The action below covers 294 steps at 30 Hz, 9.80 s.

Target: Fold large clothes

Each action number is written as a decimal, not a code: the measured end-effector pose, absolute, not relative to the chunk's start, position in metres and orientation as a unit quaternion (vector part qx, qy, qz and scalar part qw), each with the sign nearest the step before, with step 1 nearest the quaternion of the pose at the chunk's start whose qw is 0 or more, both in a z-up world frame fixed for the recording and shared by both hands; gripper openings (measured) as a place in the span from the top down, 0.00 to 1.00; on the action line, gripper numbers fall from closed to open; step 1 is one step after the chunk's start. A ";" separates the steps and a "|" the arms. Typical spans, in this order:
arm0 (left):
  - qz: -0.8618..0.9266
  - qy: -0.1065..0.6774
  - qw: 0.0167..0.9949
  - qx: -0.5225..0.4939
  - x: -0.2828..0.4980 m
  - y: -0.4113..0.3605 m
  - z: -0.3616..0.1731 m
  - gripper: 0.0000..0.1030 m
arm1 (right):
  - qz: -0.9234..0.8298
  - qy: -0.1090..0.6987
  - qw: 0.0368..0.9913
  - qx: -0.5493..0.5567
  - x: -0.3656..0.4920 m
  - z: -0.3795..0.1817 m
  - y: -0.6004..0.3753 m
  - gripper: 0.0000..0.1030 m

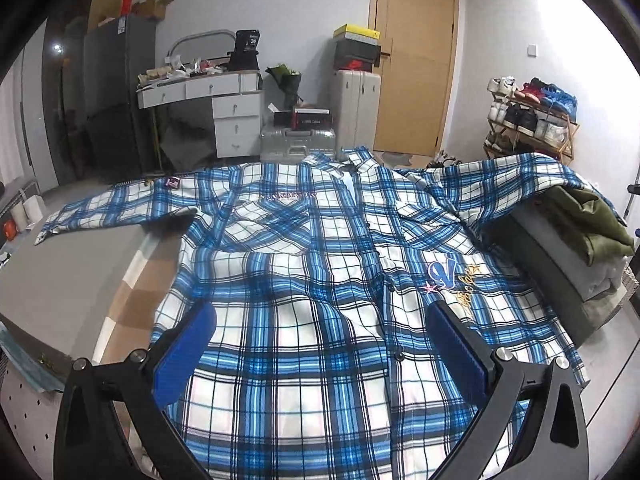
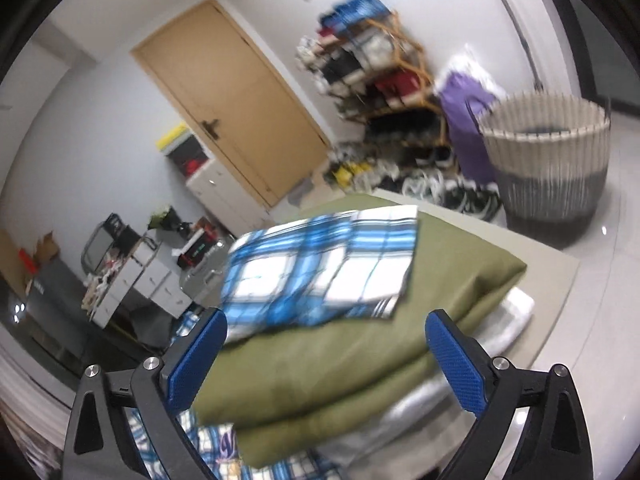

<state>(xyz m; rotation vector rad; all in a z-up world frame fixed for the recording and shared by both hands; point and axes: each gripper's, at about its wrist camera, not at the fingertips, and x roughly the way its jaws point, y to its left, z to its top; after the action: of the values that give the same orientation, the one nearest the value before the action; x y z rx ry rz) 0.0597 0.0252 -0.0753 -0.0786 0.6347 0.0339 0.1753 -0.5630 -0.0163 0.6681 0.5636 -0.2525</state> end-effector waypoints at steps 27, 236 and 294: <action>0.033 0.339 0.937 -0.075 0.082 0.072 -0.088 0.01 | 0.003 0.195 0.980 0.032 0.291 0.123 -0.327 0.98; -0.132 0.477 0.864 -0.091 -0.082 0.187 -0.067 0.85 | 0.065 0.385 0.920 0.026 0.075 -0.152 -0.359 0.53; -0.069 0.561 0.812 -0.144 0.543 0.059 -0.092 0.66 | 0.184 0.532 0.806 0.184 0.698 -0.170 -0.181 0.47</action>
<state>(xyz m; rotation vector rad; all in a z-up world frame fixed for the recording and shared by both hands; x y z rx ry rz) 0.5434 0.0589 -0.0916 -0.3078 1.1977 -0.1471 0.6981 -0.1812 -0.1701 0.3940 1.1389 0.3931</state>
